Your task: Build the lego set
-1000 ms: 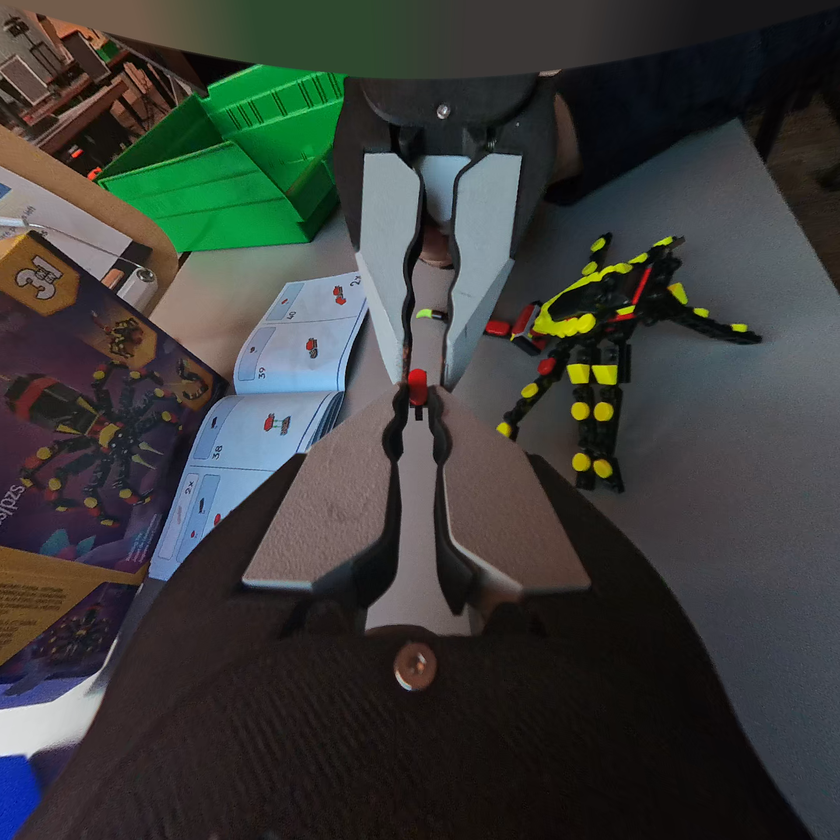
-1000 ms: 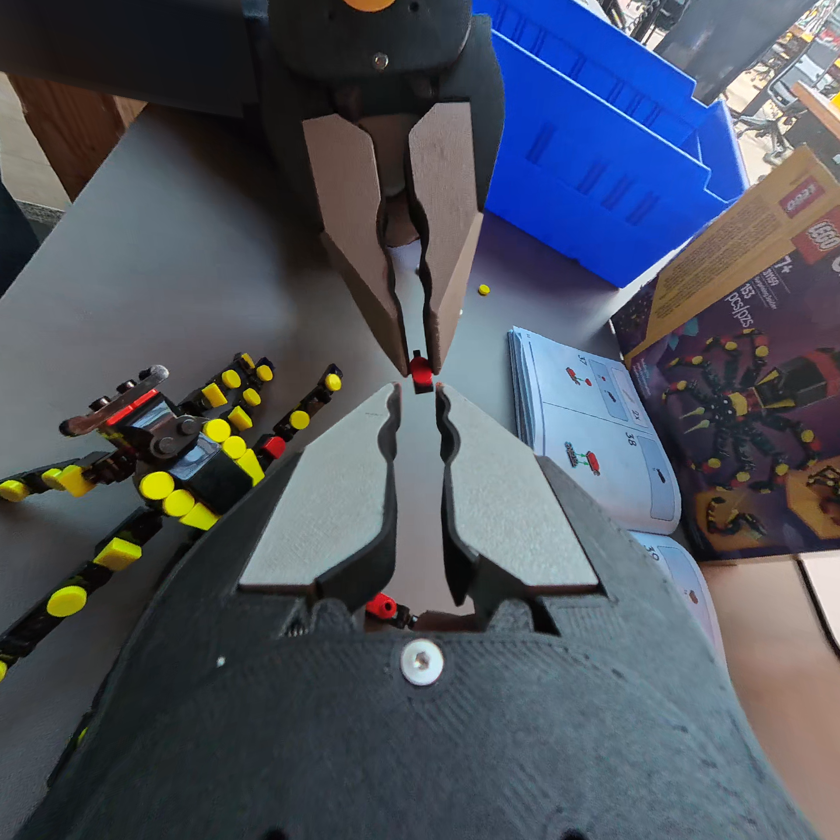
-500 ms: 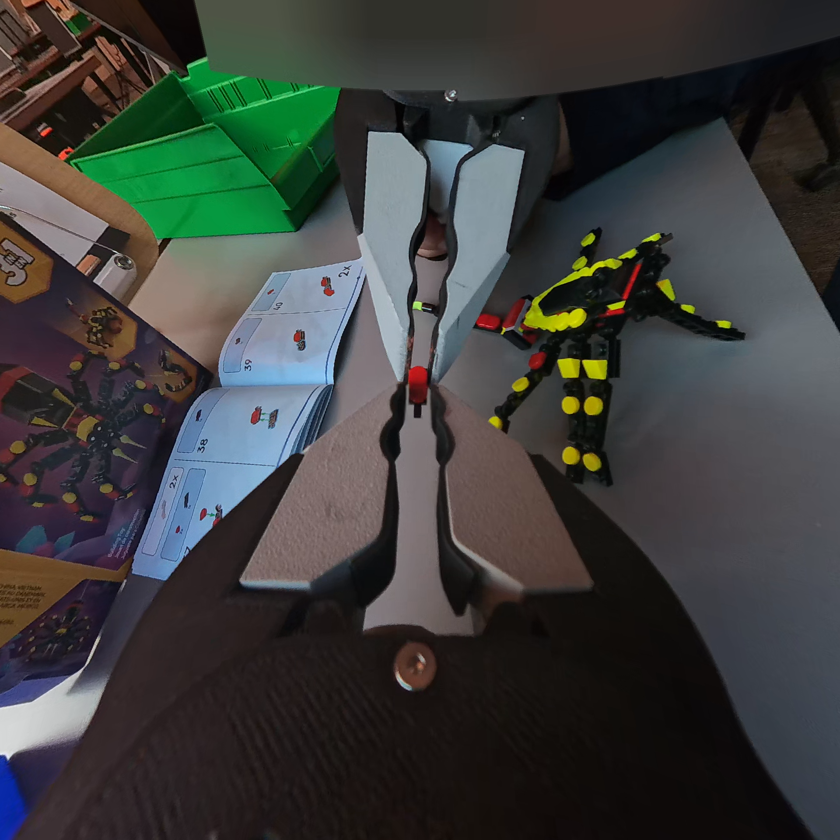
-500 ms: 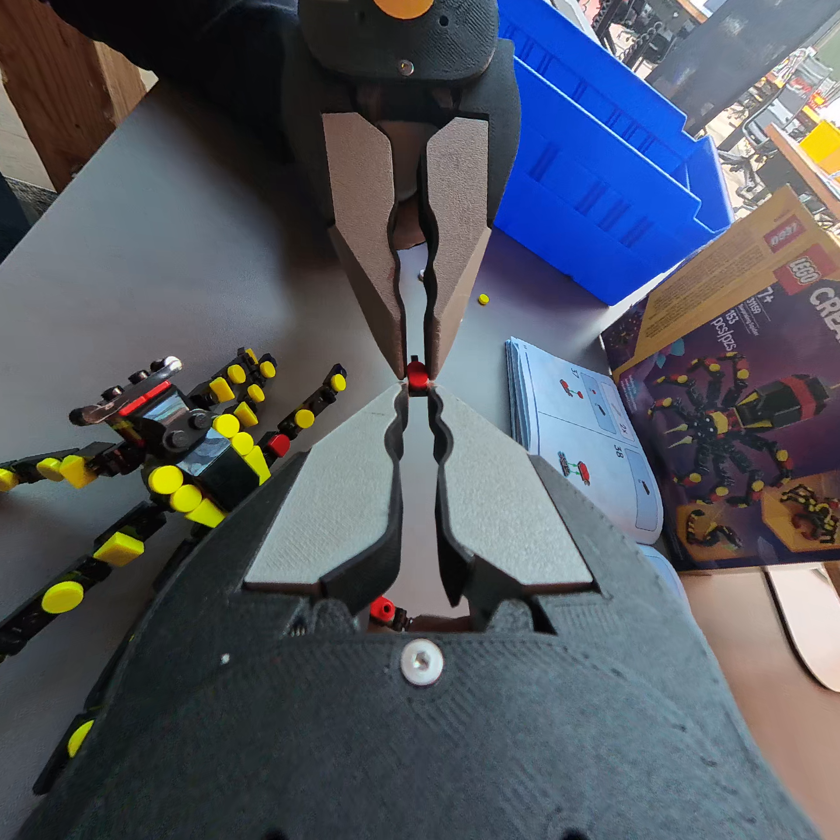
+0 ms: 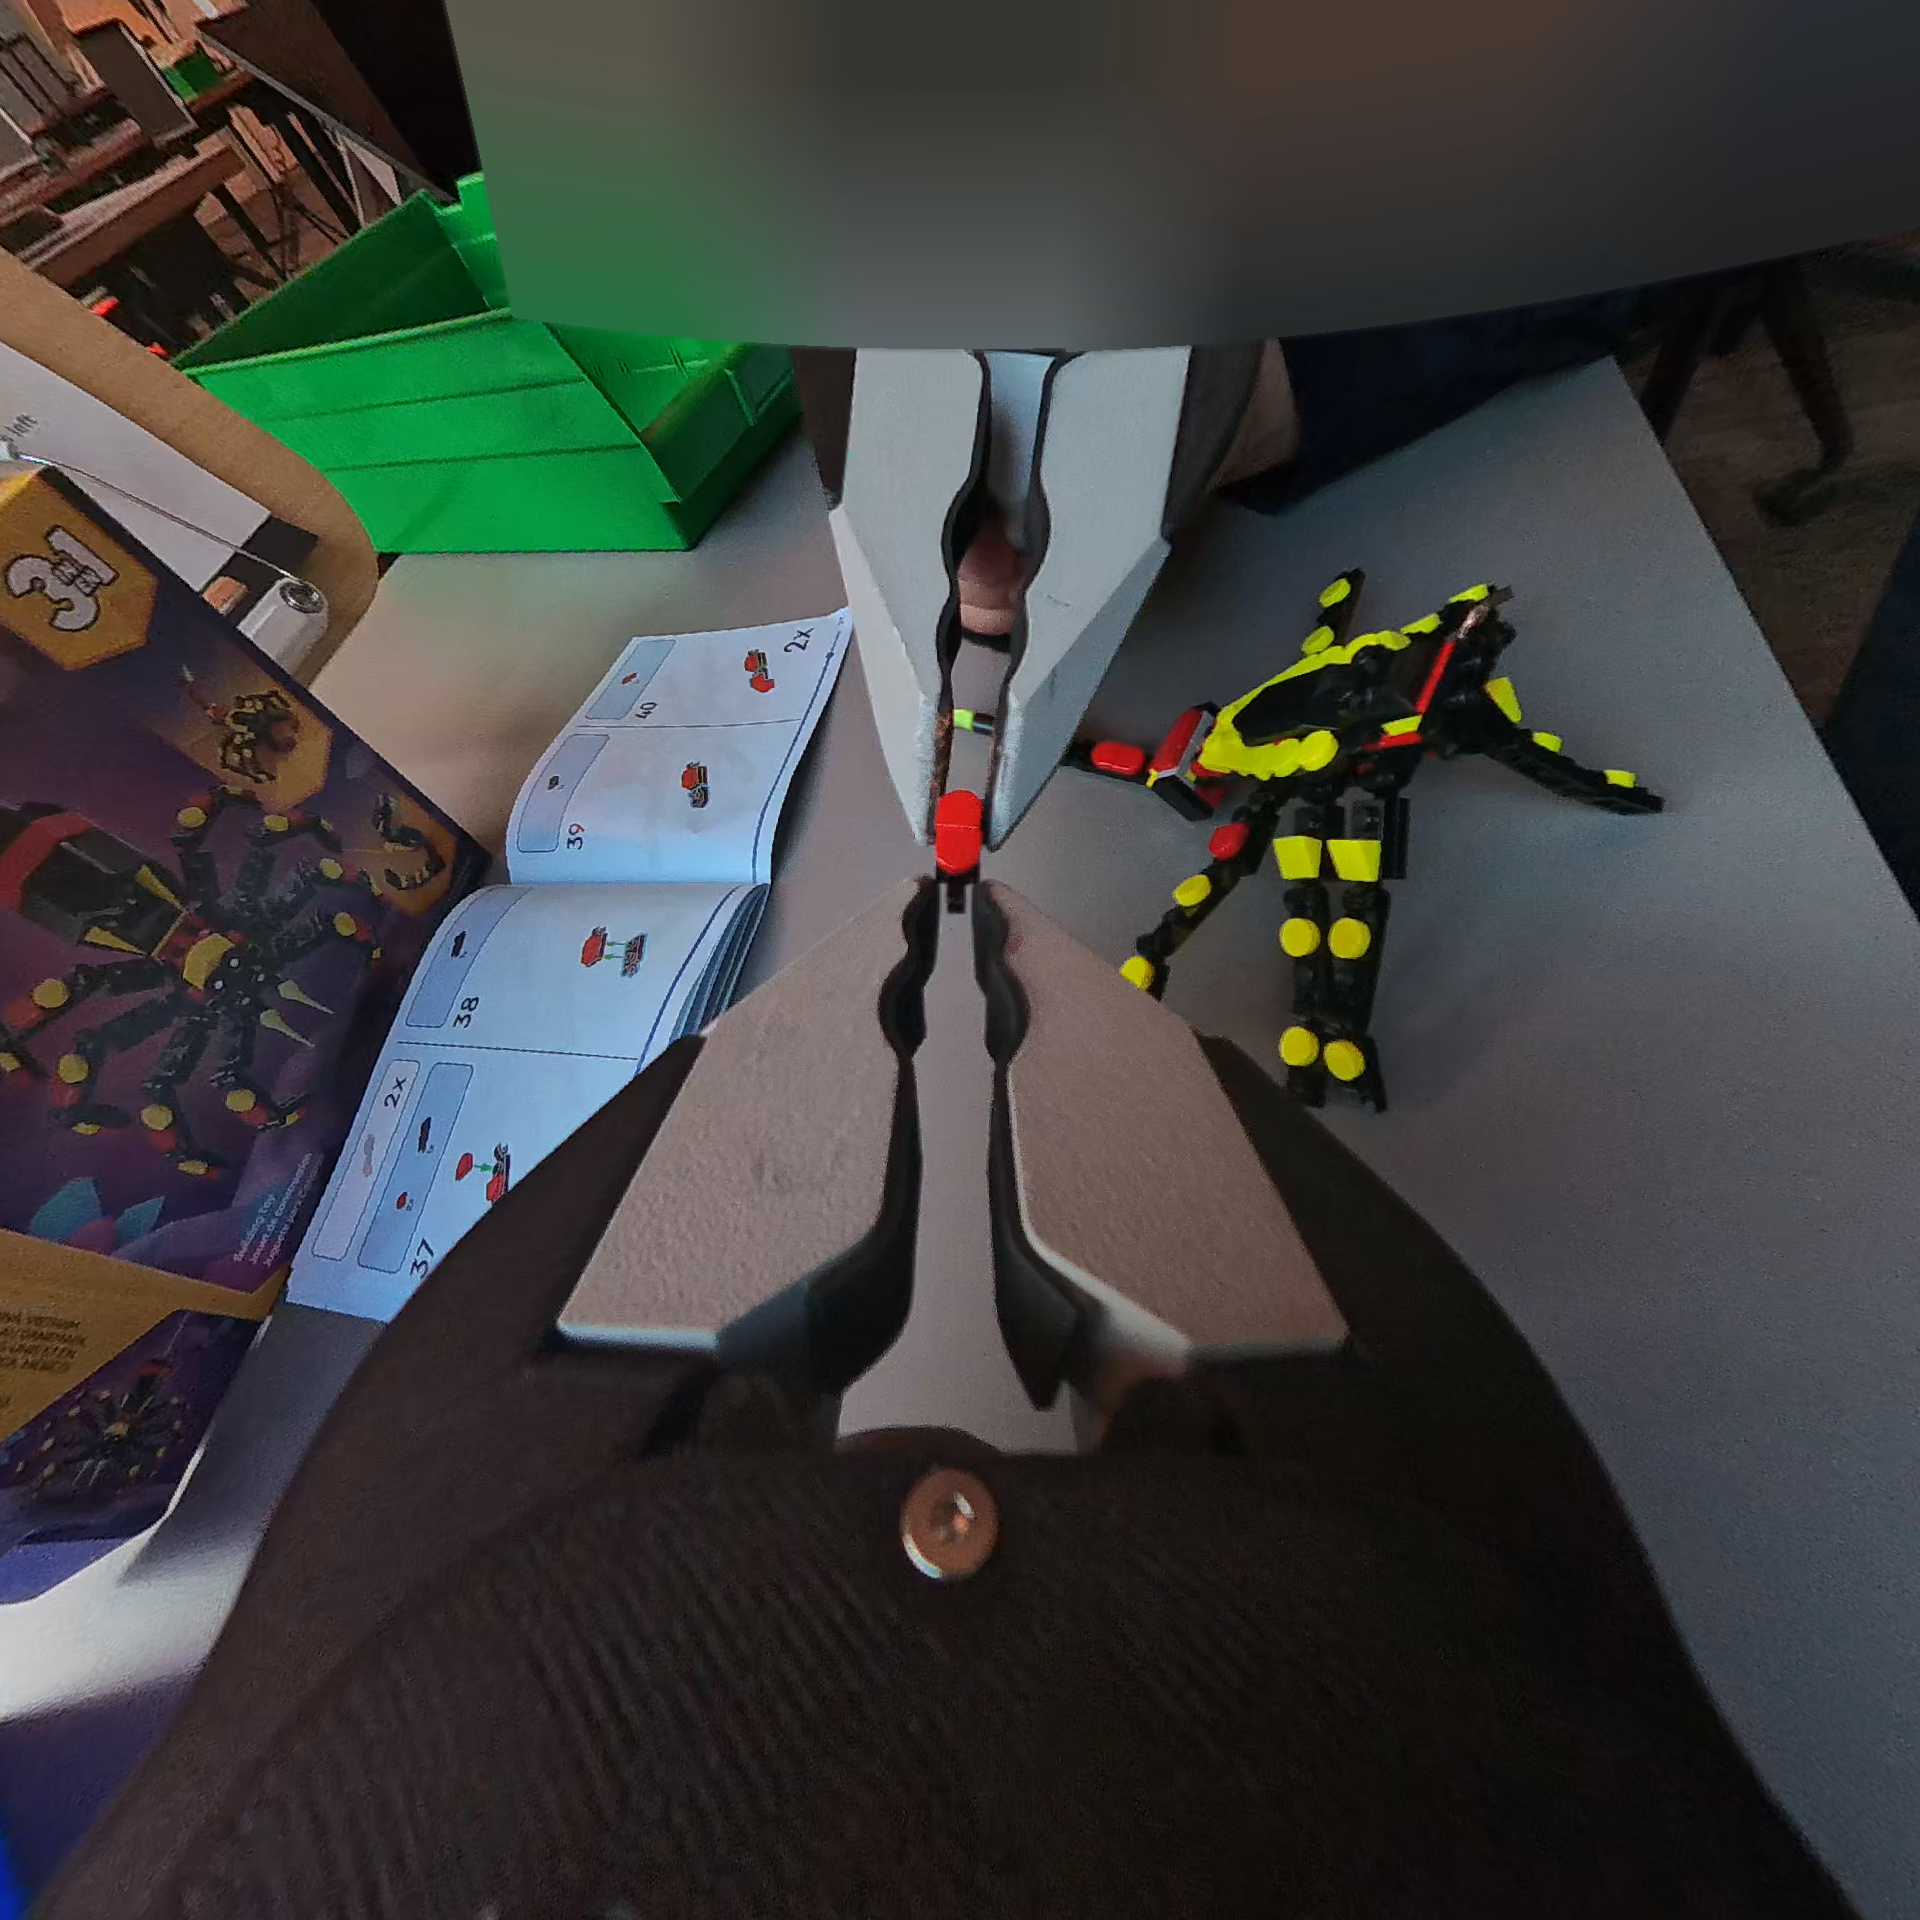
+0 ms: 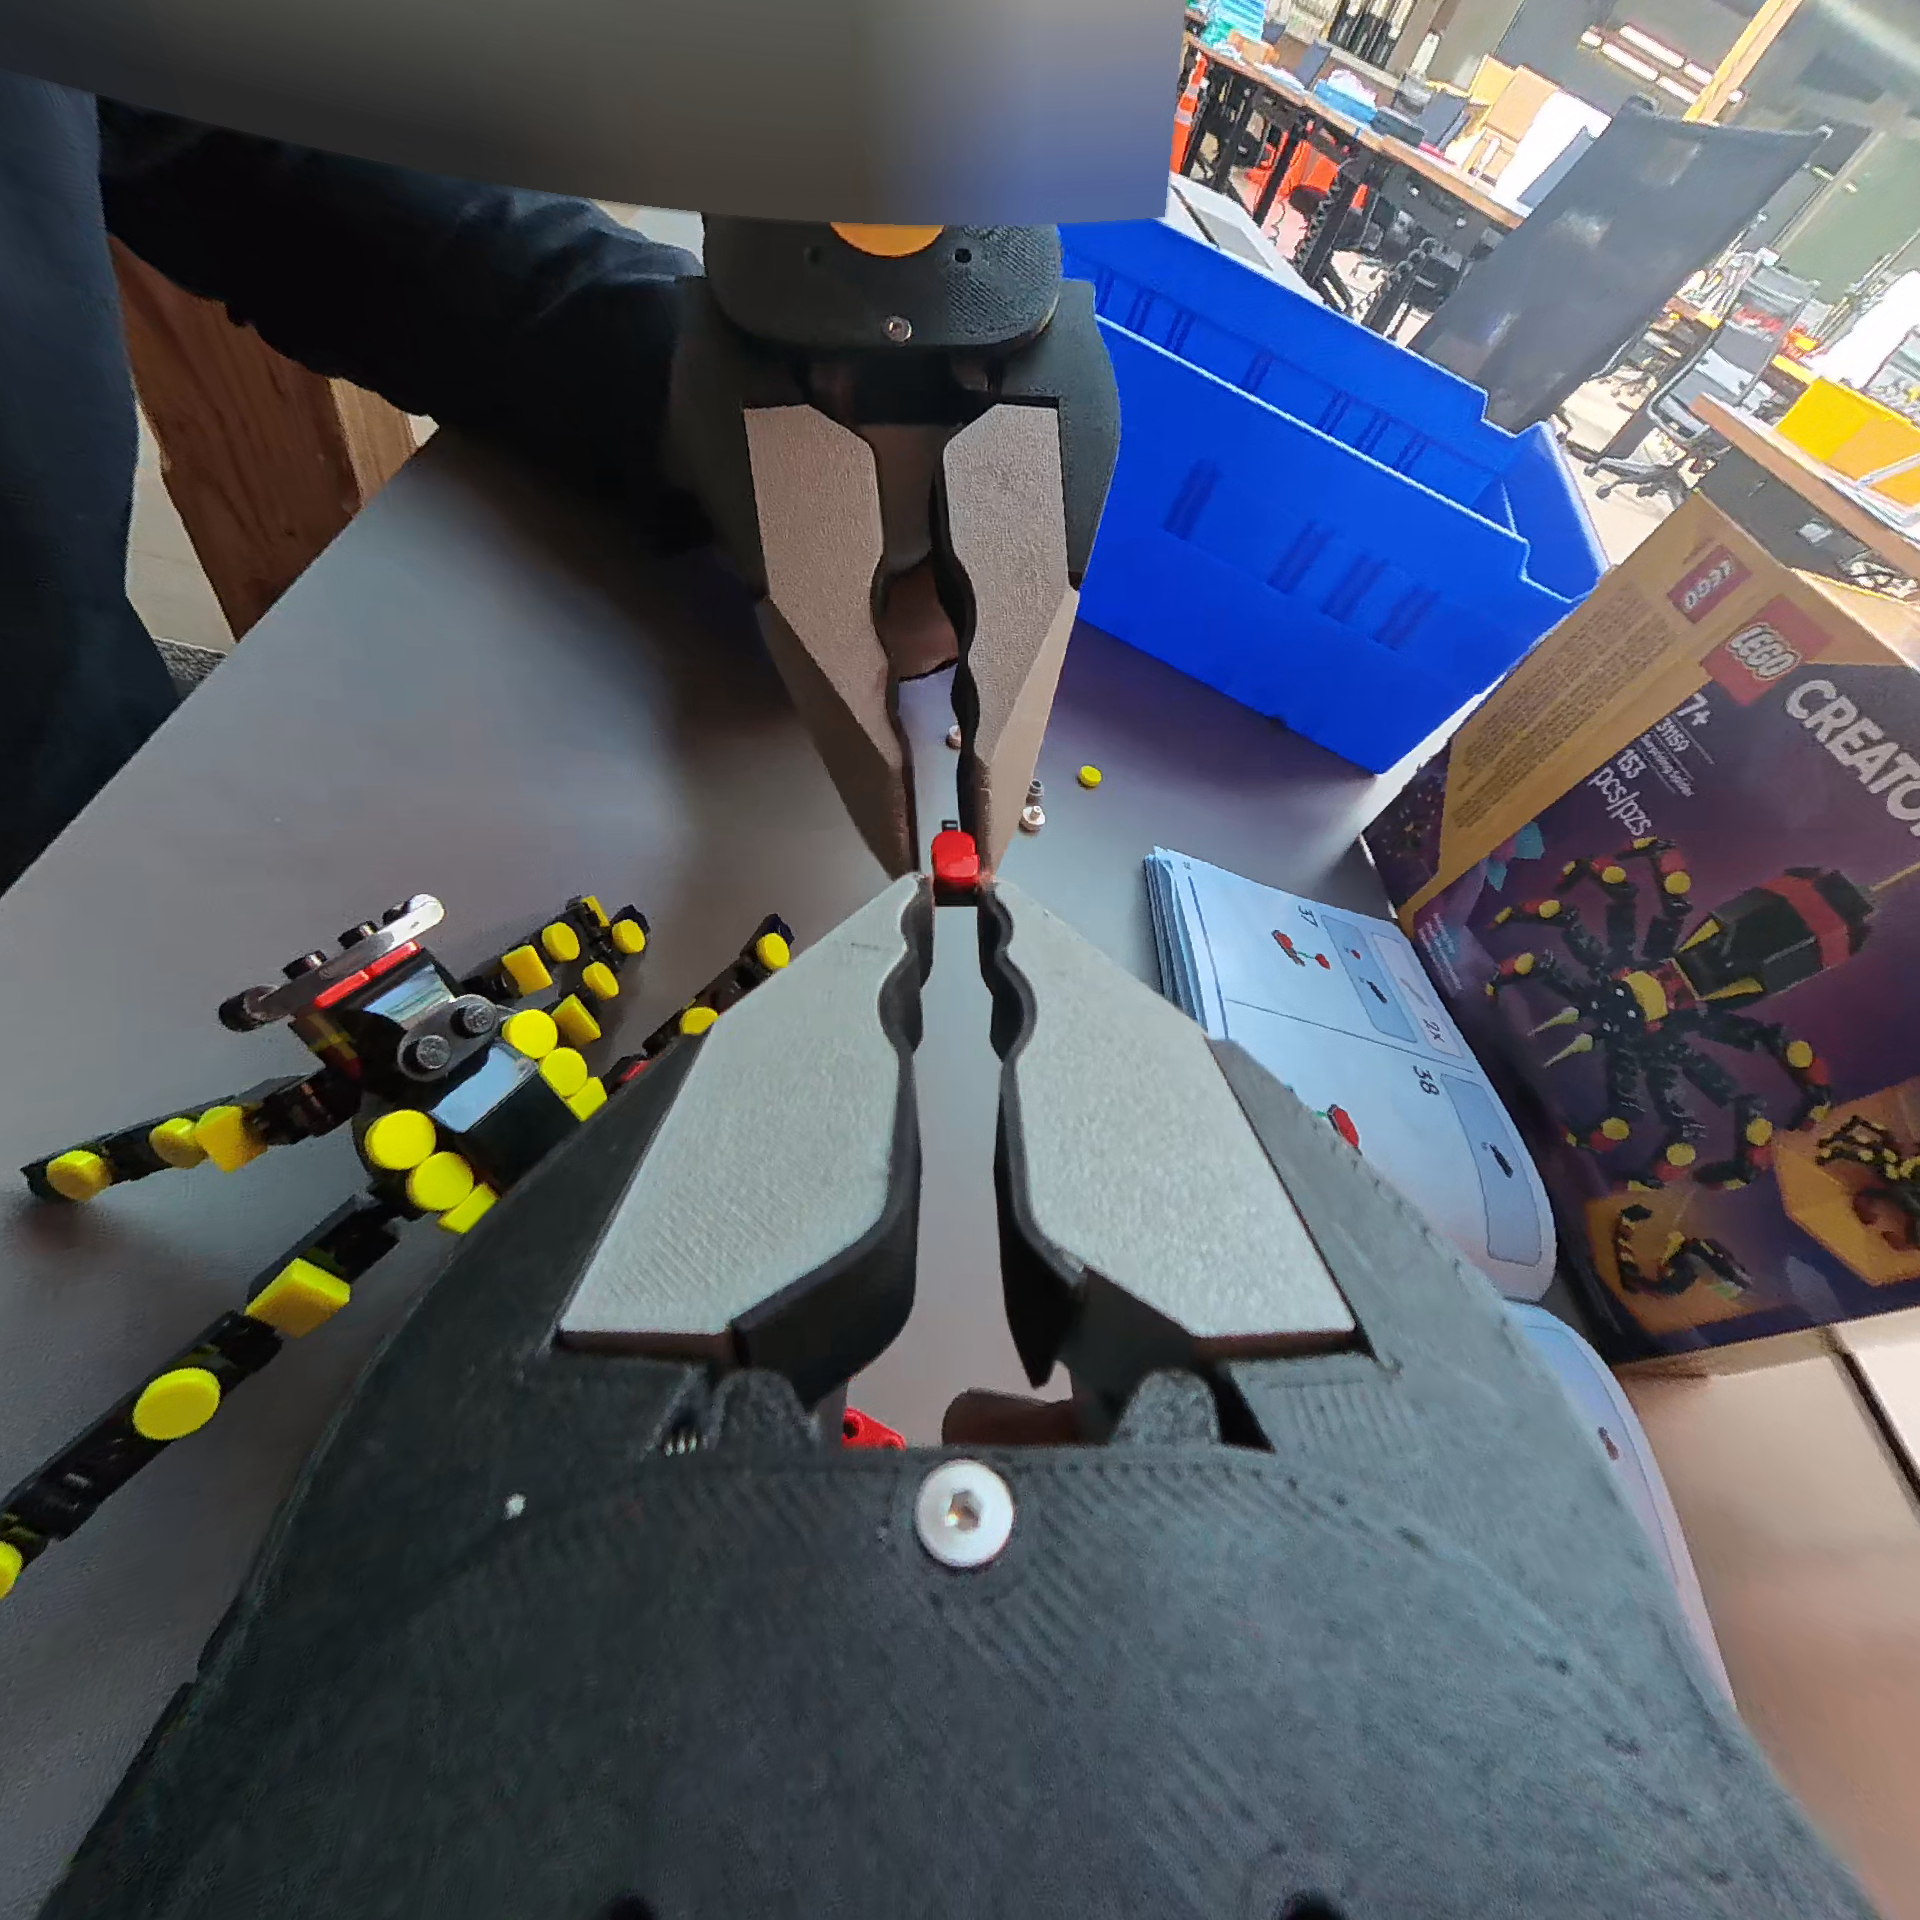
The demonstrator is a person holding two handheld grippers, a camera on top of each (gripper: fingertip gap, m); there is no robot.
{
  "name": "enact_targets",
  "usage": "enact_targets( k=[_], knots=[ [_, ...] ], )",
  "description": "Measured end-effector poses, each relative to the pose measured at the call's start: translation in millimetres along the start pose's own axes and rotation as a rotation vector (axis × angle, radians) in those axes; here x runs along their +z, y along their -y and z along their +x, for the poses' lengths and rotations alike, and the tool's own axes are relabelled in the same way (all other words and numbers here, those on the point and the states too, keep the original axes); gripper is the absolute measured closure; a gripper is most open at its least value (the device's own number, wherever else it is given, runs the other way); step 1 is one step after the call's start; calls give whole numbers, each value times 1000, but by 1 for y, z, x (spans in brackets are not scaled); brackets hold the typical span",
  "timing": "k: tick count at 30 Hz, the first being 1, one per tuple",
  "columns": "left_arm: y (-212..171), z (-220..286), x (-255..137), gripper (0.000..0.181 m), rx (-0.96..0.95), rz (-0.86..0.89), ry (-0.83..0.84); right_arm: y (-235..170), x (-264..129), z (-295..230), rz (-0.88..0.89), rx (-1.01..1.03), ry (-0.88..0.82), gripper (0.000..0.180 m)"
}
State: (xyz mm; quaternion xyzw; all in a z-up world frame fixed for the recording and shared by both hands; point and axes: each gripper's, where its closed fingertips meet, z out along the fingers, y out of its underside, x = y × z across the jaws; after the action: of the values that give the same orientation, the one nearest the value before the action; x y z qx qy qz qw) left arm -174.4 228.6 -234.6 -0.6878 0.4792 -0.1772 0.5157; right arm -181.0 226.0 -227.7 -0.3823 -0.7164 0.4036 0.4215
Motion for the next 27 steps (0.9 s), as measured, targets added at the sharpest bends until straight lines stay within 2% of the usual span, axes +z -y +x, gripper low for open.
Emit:
enact_targets(
  k=[15,18,21,27],
  knots=[
    [5,-1,-2,174,-92,49,-40,5,-2,0,36,30,9,174],
    [5,3,-1,163,-98,47,-66,6,-2,0,41,31,7,174],
    [5,4,-1,175,-54,45,-48,7,-1,-3,43,24,19,174],
    [7,5,-2,170,-75,52,-61,4,0,-2,23,4,3,174]
  ],
)
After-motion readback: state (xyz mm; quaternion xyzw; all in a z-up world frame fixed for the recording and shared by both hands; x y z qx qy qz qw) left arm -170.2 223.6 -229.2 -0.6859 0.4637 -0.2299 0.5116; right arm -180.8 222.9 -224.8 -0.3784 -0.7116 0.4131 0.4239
